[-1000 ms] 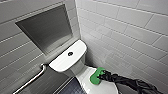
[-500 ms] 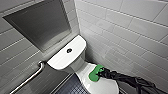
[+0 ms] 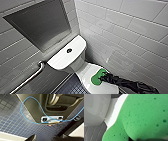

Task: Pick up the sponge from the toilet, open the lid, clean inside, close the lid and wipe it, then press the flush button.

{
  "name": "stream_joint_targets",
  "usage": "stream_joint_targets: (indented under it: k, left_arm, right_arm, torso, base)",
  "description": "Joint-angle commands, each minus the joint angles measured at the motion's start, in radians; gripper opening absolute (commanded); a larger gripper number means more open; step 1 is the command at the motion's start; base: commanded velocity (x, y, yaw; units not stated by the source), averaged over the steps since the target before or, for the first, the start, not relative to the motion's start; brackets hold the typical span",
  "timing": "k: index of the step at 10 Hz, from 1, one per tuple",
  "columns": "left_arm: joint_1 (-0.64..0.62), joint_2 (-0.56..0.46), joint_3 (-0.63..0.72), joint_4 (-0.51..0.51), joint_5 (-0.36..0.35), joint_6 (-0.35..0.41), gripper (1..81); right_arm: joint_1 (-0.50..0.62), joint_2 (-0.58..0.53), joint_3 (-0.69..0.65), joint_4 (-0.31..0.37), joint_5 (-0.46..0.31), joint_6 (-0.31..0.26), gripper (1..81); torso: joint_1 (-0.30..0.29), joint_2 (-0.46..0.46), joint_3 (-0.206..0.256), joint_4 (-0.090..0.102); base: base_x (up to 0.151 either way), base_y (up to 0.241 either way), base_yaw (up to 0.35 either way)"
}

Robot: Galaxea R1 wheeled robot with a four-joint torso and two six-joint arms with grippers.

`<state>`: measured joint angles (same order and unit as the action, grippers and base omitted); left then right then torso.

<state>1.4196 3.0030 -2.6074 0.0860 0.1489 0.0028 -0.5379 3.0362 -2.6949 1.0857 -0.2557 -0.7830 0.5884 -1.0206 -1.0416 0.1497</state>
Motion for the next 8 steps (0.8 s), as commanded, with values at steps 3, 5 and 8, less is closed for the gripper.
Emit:
stream_joint_targets:
  k: [3, 5, 8]
  left_arm:
    - [0.04, -0.001, 0.001, -0.008, 0.098, 0.003, 81.1]
    - [0.04, 0.002, 0.001, -0.006, 0.098, 0.005, 81.1]
    - [0.04, 0.007, 0.001, -0.003, 0.098, 0.006, 81.1]
  right_arm:
    - [0.038, -0.205, 0.205, 0.089, -0.05, 0.005, 1.0]
    - [0.009, -0.407, 0.559, 0.089, 0.151, 0.002, 1.0]
    - [-0.093, -0.544, 0.785, 0.08, 0.308, 0.002, 1.0]
  torso:
    - [0.0, 0.0, 0.0, 0.0]
    - [0.0, 0.0, 0.0, 0.0]
    - [0.0, 0.0, 0.0, 0.0]
  base:
    - [0.0, 0.0, 0.0]
    - [0.0, 0.0, 0.0]
    - [0.0, 0.0, 0.0]
